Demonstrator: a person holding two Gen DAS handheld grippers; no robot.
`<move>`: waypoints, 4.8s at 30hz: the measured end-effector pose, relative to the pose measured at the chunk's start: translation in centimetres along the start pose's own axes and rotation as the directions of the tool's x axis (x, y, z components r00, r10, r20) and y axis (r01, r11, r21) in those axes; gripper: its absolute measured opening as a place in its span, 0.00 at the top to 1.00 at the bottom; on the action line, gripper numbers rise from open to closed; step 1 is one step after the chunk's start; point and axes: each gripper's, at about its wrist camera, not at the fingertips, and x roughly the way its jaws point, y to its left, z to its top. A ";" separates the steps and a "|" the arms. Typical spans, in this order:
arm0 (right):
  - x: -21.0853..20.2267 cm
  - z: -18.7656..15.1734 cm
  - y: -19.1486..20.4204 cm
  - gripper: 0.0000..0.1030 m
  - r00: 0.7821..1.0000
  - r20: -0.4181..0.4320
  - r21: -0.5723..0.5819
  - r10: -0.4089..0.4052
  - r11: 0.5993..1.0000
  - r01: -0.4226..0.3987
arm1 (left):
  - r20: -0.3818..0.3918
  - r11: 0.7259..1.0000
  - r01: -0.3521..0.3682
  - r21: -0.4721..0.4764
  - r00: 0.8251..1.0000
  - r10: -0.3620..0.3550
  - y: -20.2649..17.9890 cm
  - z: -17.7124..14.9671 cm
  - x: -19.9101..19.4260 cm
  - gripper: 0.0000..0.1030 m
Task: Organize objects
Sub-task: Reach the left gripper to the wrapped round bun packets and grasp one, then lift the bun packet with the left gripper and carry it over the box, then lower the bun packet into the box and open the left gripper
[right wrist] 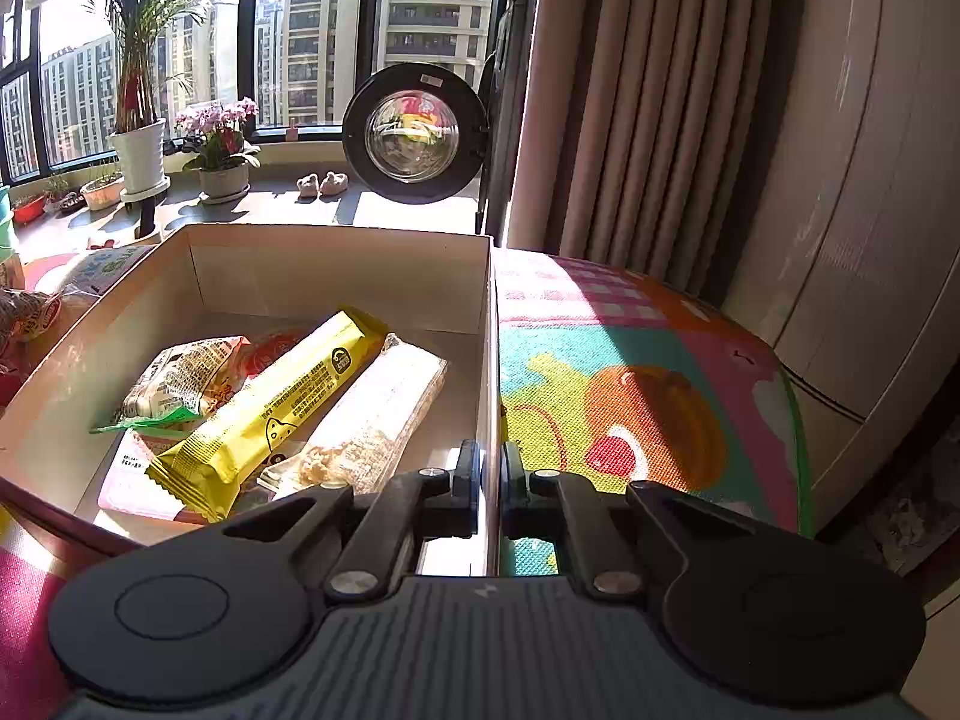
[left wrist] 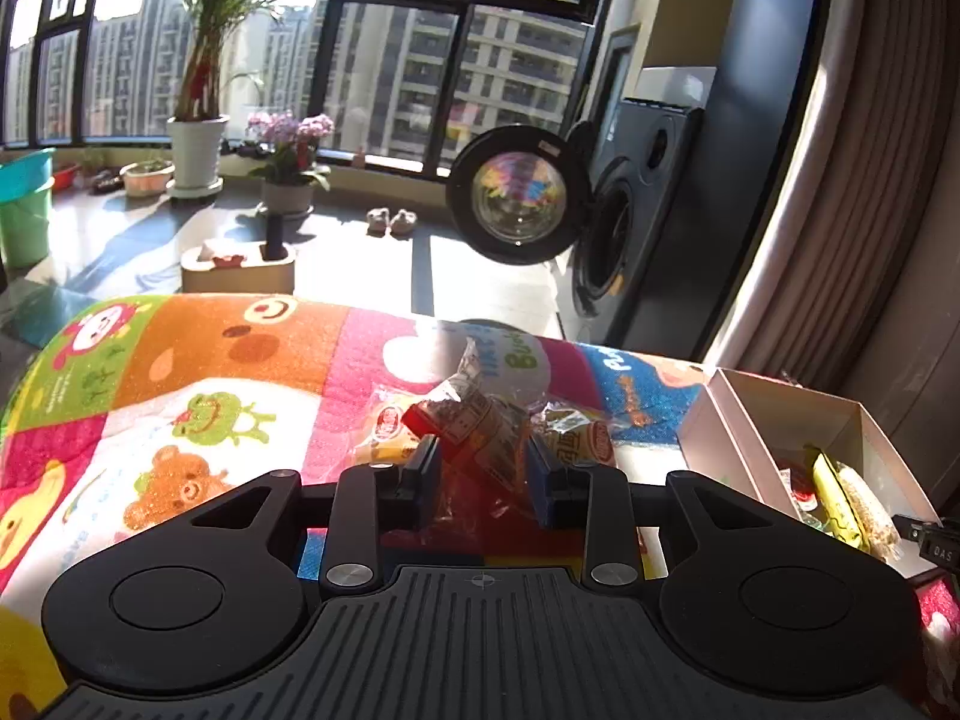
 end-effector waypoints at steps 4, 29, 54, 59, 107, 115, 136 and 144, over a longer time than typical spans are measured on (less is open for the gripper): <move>0.2 -0.1 -0.2 0.94 1.000 -0.006 0.026 0.006 1.000 -0.006 | 0.027 0.998 -0.026 -0.060 0.999 0.028 1.9 1.8 1.3 0.67; 0.2 -0.2 -0.4 0.93 1.000 -0.012 0.019 0.021 1.000 -0.021 | -0.166 0.991 0.076 -0.112 0.982 -0.094 3.6 3.0 10.4 0.71; 0.0 -0.2 -0.4 0.92 0.999 -0.022 0.030 0.030 0.999 -0.029 | -0.296 0.900 0.333 0.281 0.922 -0.249 -7.1 -8.4 2.4 0.38; 0.1 -0.2 -0.5 0.92 0.999 -0.027 0.042 0.038 0.998 -0.037 | -0.247 0.852 0.267 0.450 0.954 -0.168 -9.4 -10.1 1.2 0.39; 0.2 0.5 0.4 0.90 1.000 -0.026 -0.024 0.006 1.000 -0.007 | -0.226 0.947 0.084 0.310 0.974 -0.012 -1.2 -1.8 4.6 0.50; 0.1 0.4 0.0 0.90 0.999 -0.018 -0.012 0.027 1.000 -0.027 | -0.147 0.951 0.155 0.269 0.982 -0.119 -5.0 0.8 0.4 0.53; 0.2 0.2 -0.3 0.89 0.998 -0.018 -0.010 0.055 0.998 -0.055 | -0.232 0.871 0.274 0.408 0.954 -0.192 -21.8 -0.9 11.4 0.49; 0.4 0.2 -0.3 0.88 0.998 -0.021 -0.004 0.057 0.998 -0.057 | -0.204 0.881 0.361 0.307 0.929 -0.310 -18.5 -0.1 7.5 0.50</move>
